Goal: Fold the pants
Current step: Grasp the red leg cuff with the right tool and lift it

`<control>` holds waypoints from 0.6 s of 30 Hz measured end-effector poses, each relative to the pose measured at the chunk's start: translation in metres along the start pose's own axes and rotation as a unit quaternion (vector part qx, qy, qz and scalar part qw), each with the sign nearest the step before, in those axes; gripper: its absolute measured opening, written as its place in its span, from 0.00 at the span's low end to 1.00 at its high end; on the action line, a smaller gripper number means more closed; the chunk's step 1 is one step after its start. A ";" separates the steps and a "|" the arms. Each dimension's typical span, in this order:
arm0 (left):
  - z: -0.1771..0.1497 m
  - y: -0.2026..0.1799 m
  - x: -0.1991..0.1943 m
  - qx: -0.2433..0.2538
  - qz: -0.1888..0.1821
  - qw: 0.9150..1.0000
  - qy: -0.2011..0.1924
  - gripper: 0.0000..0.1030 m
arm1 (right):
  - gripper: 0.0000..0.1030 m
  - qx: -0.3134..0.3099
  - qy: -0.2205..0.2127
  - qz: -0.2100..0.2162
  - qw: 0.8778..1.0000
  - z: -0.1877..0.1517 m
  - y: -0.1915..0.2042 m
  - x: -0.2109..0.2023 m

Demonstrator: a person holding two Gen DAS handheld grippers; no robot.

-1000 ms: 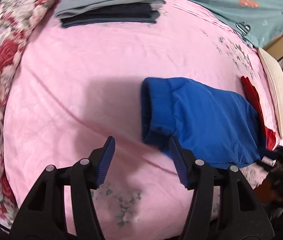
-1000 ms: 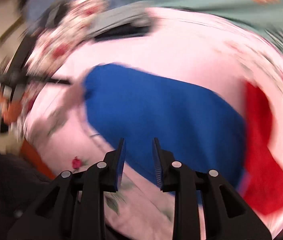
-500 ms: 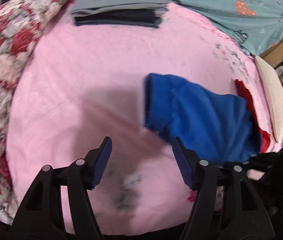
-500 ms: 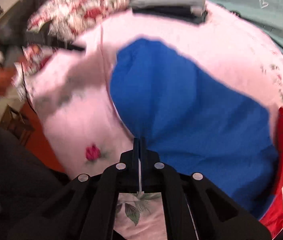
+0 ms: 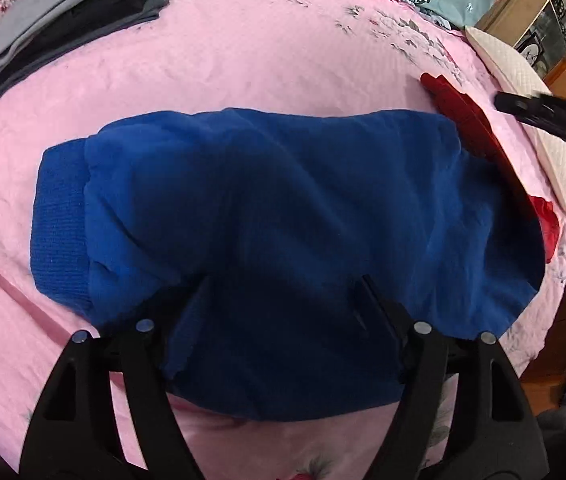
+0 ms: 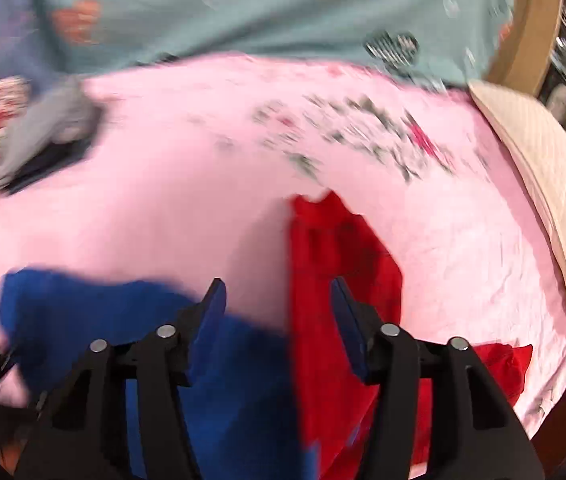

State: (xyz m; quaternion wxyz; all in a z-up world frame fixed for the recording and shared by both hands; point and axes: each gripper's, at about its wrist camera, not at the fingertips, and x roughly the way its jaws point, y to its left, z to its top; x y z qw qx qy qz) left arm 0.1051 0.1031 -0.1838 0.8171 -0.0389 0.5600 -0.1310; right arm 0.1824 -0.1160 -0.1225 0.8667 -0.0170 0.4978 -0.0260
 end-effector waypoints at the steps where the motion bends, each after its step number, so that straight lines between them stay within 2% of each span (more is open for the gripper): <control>1: 0.000 -0.001 0.001 -0.004 0.003 1.000 0.000 0.73 | 0.54 -0.001 0.016 -0.003 1.000 0.006 -0.002 0.017; 3: 0.001 0.003 0.001 -0.020 0.002 1.000 -0.003 0.74 | 0.53 -0.013 0.050 -0.029 0.998 0.012 0.001 0.049; 4: 0.001 0.005 0.000 -0.035 0.002 0.999 -0.006 0.74 | 0.40 -0.016 0.063 -0.032 0.997 0.013 0.000 0.059; 5: 0.002 0.005 0.000 -0.048 0.004 0.999 -0.007 0.74 | 0.07 -0.015 0.072 -0.019 0.997 0.014 -0.004 0.063; 6: 0.003 0.007 0.000 -0.054 0.006 0.998 -0.008 0.74 | 0.03 -0.002 0.080 0.006 0.997 0.011 -0.012 0.065; 8: 0.004 0.003 0.000 -0.063 0.019 0.998 -0.008 0.74 | 0.03 0.027 0.066 0.050 0.996 0.012 -0.033 0.047; 10: 0.006 0.000 0.003 -0.052 0.036 0.998 -0.001 0.74 | 0.03 0.078 0.006 0.138 0.987 0.012 -0.069 -0.002; 11: 0.006 -0.003 0.004 -0.042 0.046 0.998 0.002 0.75 | 0.03 0.097 -0.018 0.162 0.982 0.009 -0.087 -0.020; 13: 0.006 -0.009 0.006 -0.025 0.066 0.997 0.011 0.75 | 0.03 0.152 -0.082 0.203 0.964 -0.009 -0.139 -0.067; 14: 0.006 -0.011 0.007 -0.019 0.073 0.997 0.016 0.77 | 0.03 0.190 -0.115 0.220 0.950 -0.028 -0.173 -0.087; 16: 0.007 -0.015 0.010 -0.011 0.083 0.996 0.026 0.78 | 0.03 0.244 -0.146 0.227 0.931 -0.067 -0.217 -0.105; 18: 0.010 -0.017 0.011 -0.010 0.088 0.996 0.034 0.80 | 0.03 0.304 -0.130 0.192 0.924 -0.119 -0.257 -0.098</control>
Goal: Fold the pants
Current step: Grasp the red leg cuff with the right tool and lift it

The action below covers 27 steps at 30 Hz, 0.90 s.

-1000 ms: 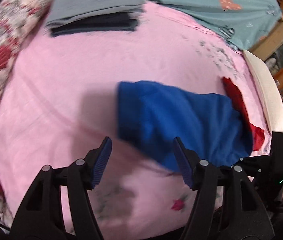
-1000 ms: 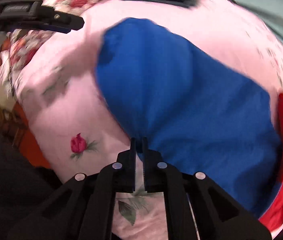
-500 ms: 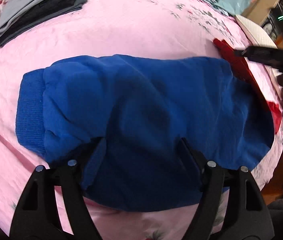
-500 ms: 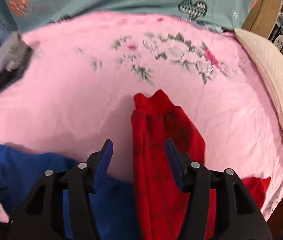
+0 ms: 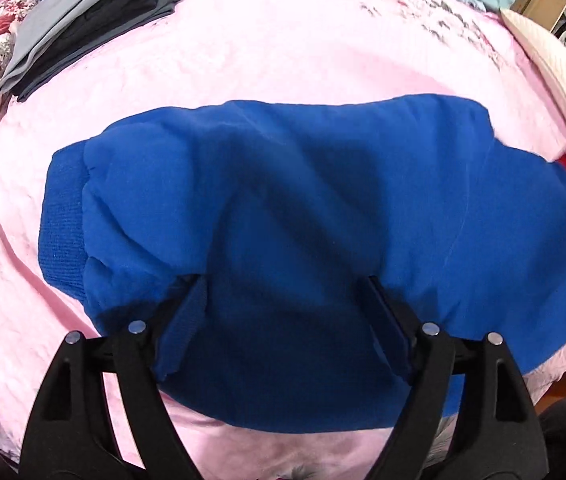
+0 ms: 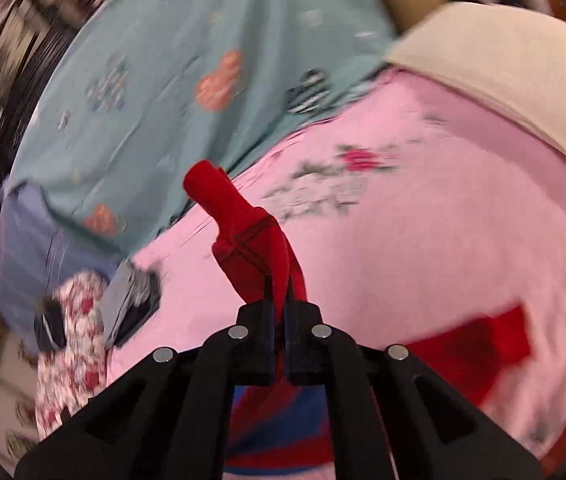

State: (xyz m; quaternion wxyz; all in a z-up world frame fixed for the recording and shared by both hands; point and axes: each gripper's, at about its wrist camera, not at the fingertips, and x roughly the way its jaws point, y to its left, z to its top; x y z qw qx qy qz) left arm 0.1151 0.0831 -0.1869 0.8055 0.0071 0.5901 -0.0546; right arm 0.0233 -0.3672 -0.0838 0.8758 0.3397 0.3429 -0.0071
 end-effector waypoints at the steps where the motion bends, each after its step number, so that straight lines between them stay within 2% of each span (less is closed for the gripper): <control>1: 0.001 0.000 0.000 -0.002 0.000 1.000 0.004 0.81 | 0.03 0.022 0.012 -0.015 1.000 -0.011 -0.024 -0.002; 2: 0.003 -0.001 0.001 -0.002 0.000 1.000 0.008 0.81 | 0.07 0.042 0.031 -0.035 0.998 -0.024 -0.049 0.001; 4: 0.003 -0.002 0.004 0.005 0.006 1.000 0.017 0.83 | 0.10 0.081 0.094 -0.136 0.983 -0.055 -0.099 0.011; 5: 0.002 -0.004 0.005 0.012 0.010 1.000 0.021 0.84 | 0.10 0.103 0.113 -0.134 0.979 -0.064 -0.112 0.010; 6: 0.003 -0.005 0.005 0.017 0.013 0.999 0.026 0.85 | 0.11 0.142 0.110 -0.111 0.977 -0.071 -0.124 0.004; 8: 0.006 -0.005 0.006 0.015 0.016 0.999 0.033 0.86 | 0.26 0.163 0.075 -0.101 0.979 -0.070 -0.124 -0.015; 9: 0.007 -0.005 0.007 0.012 0.017 0.999 0.036 0.86 | 0.28 0.140 0.055 -0.109 0.983 -0.063 -0.114 -0.025; 11: 0.008 -0.006 0.008 0.012 0.023 0.999 0.039 0.88 | 0.49 0.098 0.024 -0.124 0.987 -0.054 -0.101 -0.033; 12: 0.008 -0.007 0.008 0.012 0.025 0.999 0.039 0.88 | 0.51 0.074 0.010 -0.132 0.988 -0.048 -0.097 -0.032; 16: 0.011 -0.008 0.010 0.005 0.029 0.999 0.038 0.90 | 0.52 0.056 0.015 -0.165 0.985 -0.028 -0.111 0.000; 19: 0.010 -0.006 0.012 -0.011 0.031 0.999 0.037 0.95 | 0.52 0.065 0.040 -0.136 0.988 -0.020 -0.136 0.030; 24: -0.002 0.001 0.005 -0.024 0.039 0.998 0.033 0.96 | 0.51 0.080 0.073 -0.062 0.992 -0.009 -0.139 0.056; 27: -0.003 0.003 0.004 -0.035 0.043 0.998 0.035 0.97 | 0.26 0.062 0.099 -0.029 0.993 -0.007 -0.129 0.062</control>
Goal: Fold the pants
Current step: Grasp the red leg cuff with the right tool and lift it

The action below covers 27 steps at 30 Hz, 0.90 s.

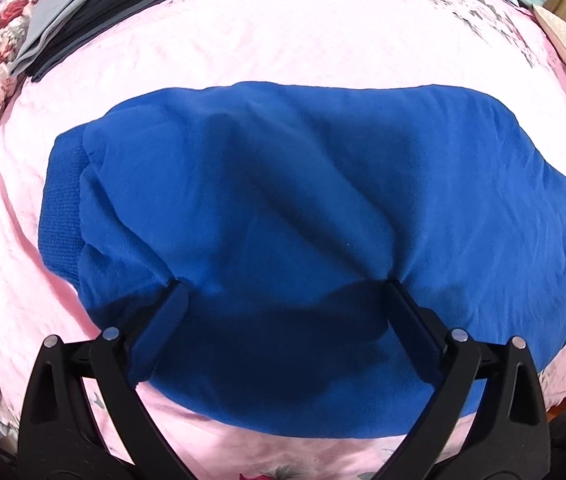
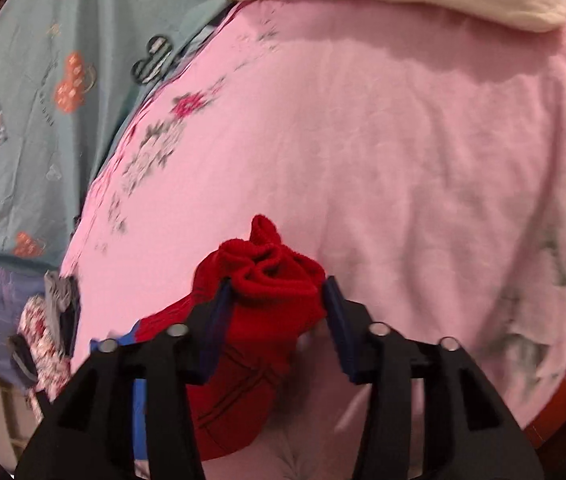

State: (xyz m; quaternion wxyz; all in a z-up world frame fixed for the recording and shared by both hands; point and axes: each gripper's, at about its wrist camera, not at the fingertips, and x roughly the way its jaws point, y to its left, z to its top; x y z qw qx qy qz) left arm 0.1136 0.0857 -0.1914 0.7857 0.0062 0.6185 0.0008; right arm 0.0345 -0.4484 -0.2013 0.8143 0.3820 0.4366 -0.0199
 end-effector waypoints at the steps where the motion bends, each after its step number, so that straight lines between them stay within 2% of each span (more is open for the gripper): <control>1: 0.001 0.000 0.000 -0.002 0.002 1.000 0.001 0.98 | 0.19 -0.008 0.002 0.002 1.000 0.001 0.005 -0.005; 2: 0.001 0.000 0.000 -0.004 0.004 1.000 0.002 0.98 | 0.18 -0.014 -0.001 0.002 1.000 0.004 0.010 -0.012; 5: 0.002 0.000 0.000 -0.008 0.010 1.000 0.004 0.98 | 0.17 -0.019 -0.053 0.019 0.998 0.015 0.017 -0.053; 7: -0.001 0.000 -0.001 -0.013 0.014 1.000 0.000 0.98 | 0.14 -0.013 -0.067 0.003 0.998 0.016 0.006 -0.062; 8: 0.000 -0.003 0.000 -0.017 0.015 1.000 -0.003 0.98 | 0.11 -0.021 -0.059 -0.022 0.998 0.014 -0.001 -0.056; 10: -0.001 -0.004 0.000 -0.024 0.018 1.000 -0.007 0.98 | 0.10 -0.032 -0.017 -0.082 0.996 0.005 -0.021 -0.027; 11: -0.003 -0.004 0.000 -0.027 0.020 0.999 -0.008 0.98 | 0.09 -0.034 -0.005 -0.085 0.996 0.000 -0.026 -0.017; 12: -0.003 -0.004 -0.001 -0.028 0.021 0.999 -0.008 0.98 | 0.12 -0.068 -0.013 -0.103 0.992 -0.001 -0.017 -0.019; 14: -0.004 -0.005 -0.003 -0.034 0.026 0.999 -0.007 0.98 | 0.21 -0.079 -0.020 -0.114 0.990 0.005 -0.004 -0.032; 15: -0.004 -0.005 -0.003 -0.037 0.029 0.999 -0.007 0.98 | 0.28 -0.073 -0.027 -0.116 0.990 0.007 -0.001 -0.041; 16: -0.004 -0.006 -0.004 -0.040 0.033 0.999 -0.006 0.98 | 0.43 -0.070 -0.045 -0.120 0.989 0.011 0.003 -0.052; 17: -0.004 -0.006 -0.006 -0.043 0.037 0.998 -0.005 0.98 | 0.48 -0.070 -0.070 -0.120 0.988 0.012 0.007 -0.065; 18: -0.006 -0.007 -0.006 -0.045 0.041 0.998 -0.005 0.98 | 0.48 -0.081 -0.093 -0.110 0.986 0.015 0.017 -0.076; 20: -0.008 -0.007 -0.015 -0.049 0.052 0.997 -0.007 0.98 | 0.48 -0.111 -0.085 -0.075 0.987 0.018 0.036 -0.079; 23: -0.014 -0.010 -0.040 -0.059 0.049 0.997 -0.031 0.98 | 0.48 -0.160 -0.007 0.013 0.987 0.012 0.079 -0.044; 25: -0.016 -0.012 -0.058 -0.063 0.040 0.996 -0.056 0.98 | 0.48 -0.200 0.061 0.083 0.974 -0.002 0.121 -0.010; 27: -0.010 -0.023 -0.061 -0.061 0.030 0.995 -0.071 0.98 | 0.51 -0.250 0.109 0.114 0.955 -0.020 0.162 0.021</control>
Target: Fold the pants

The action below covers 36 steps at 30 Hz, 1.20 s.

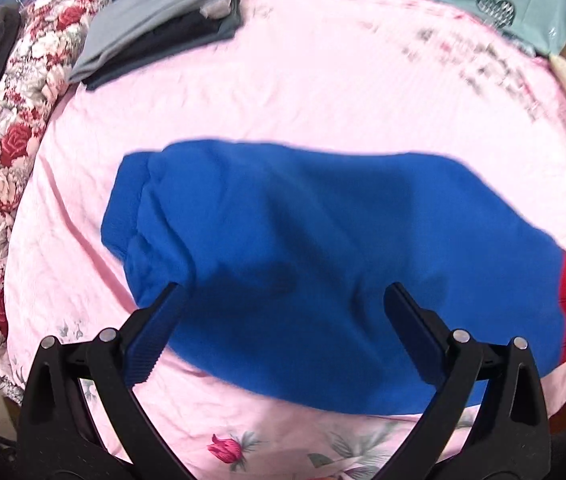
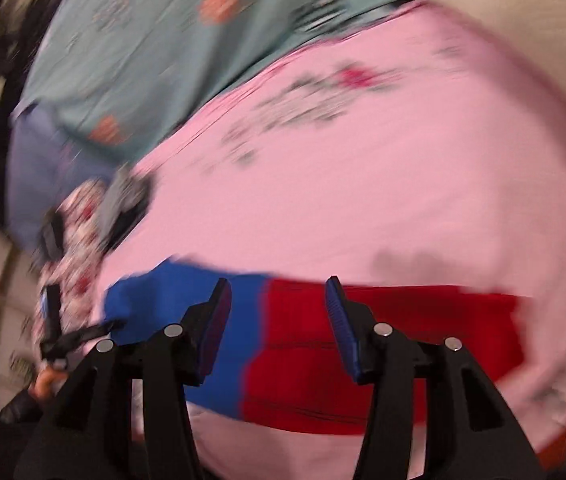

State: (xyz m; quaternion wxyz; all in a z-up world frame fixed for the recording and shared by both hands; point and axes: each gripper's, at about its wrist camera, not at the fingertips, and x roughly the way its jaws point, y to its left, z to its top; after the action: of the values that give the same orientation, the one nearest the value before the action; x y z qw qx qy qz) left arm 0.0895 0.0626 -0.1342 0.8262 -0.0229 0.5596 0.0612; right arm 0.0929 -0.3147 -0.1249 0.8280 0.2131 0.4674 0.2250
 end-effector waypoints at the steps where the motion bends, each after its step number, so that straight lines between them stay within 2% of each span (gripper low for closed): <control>1: 0.000 -0.001 0.001 0.003 -0.008 1.000 -0.003 0.98 | 0.52 -0.032 0.019 0.014 0.999 0.008 0.021 0.022; 4: 0.008 -0.004 0.025 0.020 0.005 1.000 0.015 0.98 | 0.53 -0.094 0.050 0.032 0.994 0.028 0.065 0.073; 6: 0.014 0.002 0.053 0.025 0.009 0.998 0.049 0.98 | 0.53 -0.111 0.079 0.054 0.989 0.044 0.087 0.112; 9: 0.015 0.010 0.063 -0.002 -0.023 0.998 0.055 0.98 | 0.53 -0.130 0.128 0.061 0.981 0.061 0.102 0.164; 12: 0.015 0.013 0.065 0.006 -0.033 0.998 0.056 0.98 | 0.53 -0.142 0.174 0.052 0.973 0.070 0.104 0.203; 14: 0.014 0.014 0.066 0.009 -0.037 0.998 0.054 0.98 | 0.53 -0.154 0.220 0.060 0.961 0.070 0.106 0.223; 17: 0.014 0.013 0.068 0.007 -0.037 0.998 0.056 0.98 | 0.53 -0.178 0.277 0.096 0.939 0.063 0.112 0.229; 21: 0.015 0.013 0.074 0.005 -0.032 0.997 0.063 0.98 | 0.54 -0.194 0.338 0.181 0.903 0.058 0.118 0.228; 22: 0.015 0.012 0.074 0.003 -0.032 0.997 0.065 0.98 | 0.54 -0.196 0.343 0.191 0.899 0.059 0.117 0.229; 23: 0.018 0.011 0.076 0.002 -0.031 0.997 0.067 0.98 | 0.54 -0.200 0.340 0.181 0.901 0.062 0.115 0.233; 24: 0.019 0.010 0.077 0.000 -0.029 0.997 0.069 0.98 | 0.54 -0.203 0.336 0.153 0.907 0.065 0.110 0.240; 25: 0.021 0.010 0.078 0.000 -0.029 0.997 0.071 0.98 | 0.54 -0.192 0.343 0.148 0.908 0.067 0.104 0.246; 27: 0.025 0.010 0.080 -0.001 -0.027 0.997 0.075 0.98 | 0.54 -0.154 0.376 0.208 0.890 0.066 0.101 0.253; 29: 0.027 0.009 0.081 -0.002 -0.027 0.996 0.081 0.98 | 0.55 -0.147 0.403 0.270 0.862 0.060 0.108 0.254; 30: 0.029 0.008 0.082 -0.003 -0.026 0.996 0.083 0.98 | 0.55 -0.151 0.407 0.277 0.857 0.059 0.112 0.256; 33: 0.035 0.007 0.085 -0.004 -0.025 0.996 0.088 0.98 | 0.55 -0.135 0.411 0.280 0.857 0.058 0.112 0.276; 36: 0.037 0.007 0.086 -0.004 -0.025 0.995 0.093 0.98 | 0.55 -0.081 0.401 0.333 0.850 0.064 0.112 0.293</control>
State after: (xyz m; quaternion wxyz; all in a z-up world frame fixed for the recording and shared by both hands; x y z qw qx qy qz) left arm 0.1546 0.0798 -0.2001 0.7716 -0.0456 0.6332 0.0403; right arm 0.2643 -0.0656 -0.2307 0.4585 0.1796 0.6398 0.5901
